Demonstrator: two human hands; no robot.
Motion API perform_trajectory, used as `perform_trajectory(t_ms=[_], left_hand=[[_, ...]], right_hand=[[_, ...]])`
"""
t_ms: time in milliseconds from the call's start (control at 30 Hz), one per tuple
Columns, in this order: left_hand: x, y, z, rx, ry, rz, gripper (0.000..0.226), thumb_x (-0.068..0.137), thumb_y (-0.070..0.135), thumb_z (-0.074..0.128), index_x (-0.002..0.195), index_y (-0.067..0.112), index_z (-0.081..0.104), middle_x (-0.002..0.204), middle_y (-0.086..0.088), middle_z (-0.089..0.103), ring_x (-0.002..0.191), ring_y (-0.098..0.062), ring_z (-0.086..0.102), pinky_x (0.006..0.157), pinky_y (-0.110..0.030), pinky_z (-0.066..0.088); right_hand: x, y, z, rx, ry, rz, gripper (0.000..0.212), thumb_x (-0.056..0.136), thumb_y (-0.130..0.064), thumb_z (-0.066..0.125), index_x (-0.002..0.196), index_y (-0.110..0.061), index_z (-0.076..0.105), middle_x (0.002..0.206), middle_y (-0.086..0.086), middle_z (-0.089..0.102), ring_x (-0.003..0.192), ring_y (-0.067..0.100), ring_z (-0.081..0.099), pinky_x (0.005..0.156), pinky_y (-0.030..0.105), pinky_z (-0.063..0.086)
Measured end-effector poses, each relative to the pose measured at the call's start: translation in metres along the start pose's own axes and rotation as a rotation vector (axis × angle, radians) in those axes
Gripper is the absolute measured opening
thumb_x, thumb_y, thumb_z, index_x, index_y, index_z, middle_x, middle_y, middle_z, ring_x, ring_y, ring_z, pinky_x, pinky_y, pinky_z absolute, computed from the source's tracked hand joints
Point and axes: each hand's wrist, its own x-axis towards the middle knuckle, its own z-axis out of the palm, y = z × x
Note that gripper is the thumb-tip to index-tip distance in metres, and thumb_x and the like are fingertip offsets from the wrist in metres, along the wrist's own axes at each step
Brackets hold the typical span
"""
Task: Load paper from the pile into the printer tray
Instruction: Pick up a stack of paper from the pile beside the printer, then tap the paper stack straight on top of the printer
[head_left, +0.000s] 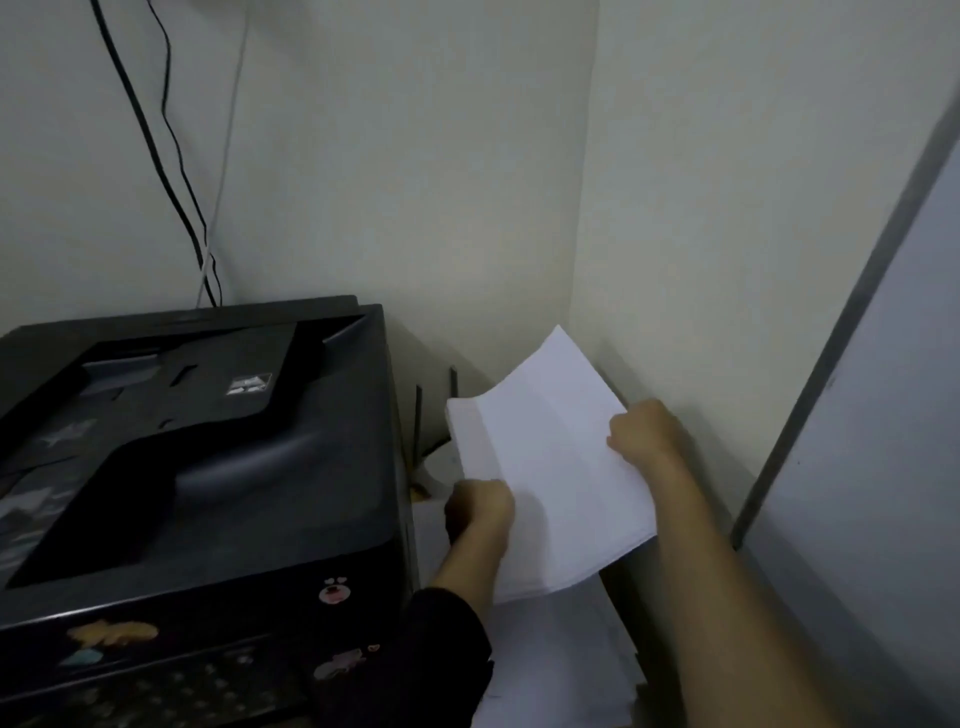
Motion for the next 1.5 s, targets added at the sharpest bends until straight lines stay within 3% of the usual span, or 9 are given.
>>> perform_trajectory(t_ms=[300,433,567,667,867,1033,1167,1267,1500], left_hand=[[-0.039,0.111,-0.052,0.344,0.045,0.479,0.032,0.096,0.011,0.046,0.124,-0.002,0.056,0.132,-0.017,0.056,0.118,-0.03,0.056,0.092,-0.034,0.049],[-0.028,0.135,-0.108,0.431,0.073,0.524,0.034,0.098,0.011,0.042,0.127,-0.001,0.053,0.135,-0.015,0.053,0.123,-0.029,0.052,0.095,-0.032,0.046],[-0.014,0.14,-0.177,0.521,0.125,0.535,0.035,0.098,0.008,0.041,0.131,0.0,0.05,0.139,-0.014,0.049,0.127,-0.027,0.048,0.099,-0.031,0.042],[-0.002,0.132,-0.235,0.537,0.185,0.534,0.034,0.098,0.007,0.039,0.131,0.0,0.05,0.139,-0.016,0.049,0.127,-0.028,0.048,0.1,-0.031,0.042],[0.029,0.109,-0.345,0.437,0.343,0.555,0.028,0.095,0.004,0.043,0.117,-0.004,0.059,0.126,-0.019,0.059,0.115,-0.031,0.058,0.09,-0.035,0.05],[0.056,0.086,-0.417,0.298,0.538,0.668,0.024,0.098,0.011,0.044,0.115,-0.003,0.053,0.117,-0.018,0.062,0.105,-0.03,0.062,0.076,-0.033,0.049],[0.072,0.084,-0.465,0.134,0.627,0.821,0.027,0.099,0.012,0.044,0.122,-0.002,0.047,0.119,-0.019,0.063,0.106,-0.033,0.061,0.072,-0.031,0.041],[0.084,0.083,-0.492,0.008,0.623,0.913,0.032,0.099,0.012,0.046,0.128,-0.002,0.044,0.122,-0.02,0.061,0.11,-0.033,0.059,0.075,-0.027,0.038],[0.122,0.049,-0.517,-0.111,0.421,0.939,0.025,0.096,0.015,0.052,0.116,0.0,0.047,0.116,-0.013,0.058,0.108,-0.025,0.057,0.085,-0.024,0.038]], right_hand=[[-0.031,-0.105,-0.06,-0.148,0.194,-0.223,0.036,0.088,-0.012,0.049,0.12,0.001,0.055,0.126,0.021,0.059,0.114,0.039,0.057,0.091,0.038,0.047],[-0.057,-0.153,-0.057,-0.15,0.191,-0.295,0.028,0.088,-0.01,0.048,0.113,0.0,0.056,0.122,0.021,0.059,0.111,0.039,0.057,0.086,0.036,0.045],[-0.088,-0.203,-0.03,-0.144,0.13,-0.337,0.007,0.087,-0.009,0.048,0.085,-0.002,0.051,0.111,0.02,0.06,0.099,0.037,0.059,0.075,0.033,0.042],[-0.117,-0.24,0.002,-0.1,0.072,-0.368,0.02,0.086,-0.007,0.048,0.067,-0.005,0.041,0.093,0.015,0.052,0.085,0.033,0.055,0.071,0.03,0.04],[-0.177,-0.302,0.079,0.053,-0.012,-0.437,0.014,0.088,-0.006,0.048,0.075,-0.003,0.046,0.068,0.005,0.044,0.061,0.024,0.048,0.06,0.026,0.041],[-0.217,-0.341,0.142,0.359,-0.026,-0.452,0.033,0.087,0.001,0.045,0.059,-0.01,0.031,0.064,0.002,0.037,0.053,0.016,0.036,0.052,0.021,0.032],[-0.245,-0.369,0.18,0.606,-0.021,-0.488,0.01,0.084,0.002,0.046,0.082,0.0,0.056,0.079,0.009,0.054,0.068,0.021,0.049,0.056,0.022,0.04],[-0.264,-0.386,0.198,0.722,-0.007,-0.533,0.02,0.089,0.0,0.048,0.107,0.001,0.057,0.1,0.008,0.058,0.081,0.019,0.054,0.058,0.023,0.042],[-0.279,-0.386,0.233,0.773,-0.073,-0.564,0.026,0.085,0.001,0.058,0.111,-0.002,0.06,0.095,0.005,0.059,0.071,0.011,0.055,0.058,0.018,0.044]])
